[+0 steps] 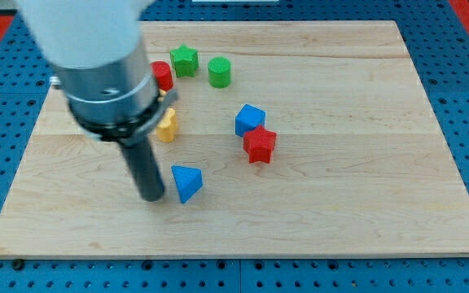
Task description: Separate the blue blocks and red star from the group of blocks
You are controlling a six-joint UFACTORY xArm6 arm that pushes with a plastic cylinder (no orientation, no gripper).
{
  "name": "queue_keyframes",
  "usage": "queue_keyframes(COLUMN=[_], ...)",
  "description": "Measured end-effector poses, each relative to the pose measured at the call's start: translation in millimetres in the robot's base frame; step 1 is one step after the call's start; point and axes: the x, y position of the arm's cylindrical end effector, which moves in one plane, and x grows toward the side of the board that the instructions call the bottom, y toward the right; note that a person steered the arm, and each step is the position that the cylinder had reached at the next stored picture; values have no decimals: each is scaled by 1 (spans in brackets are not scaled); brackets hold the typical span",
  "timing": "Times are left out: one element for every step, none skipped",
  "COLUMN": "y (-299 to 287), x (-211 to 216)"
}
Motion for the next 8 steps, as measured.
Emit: queue_keyframes(y=[65,103,105,105,91,79,57,55], x=[0,0,0,-4,-4,-4,-4,-6])
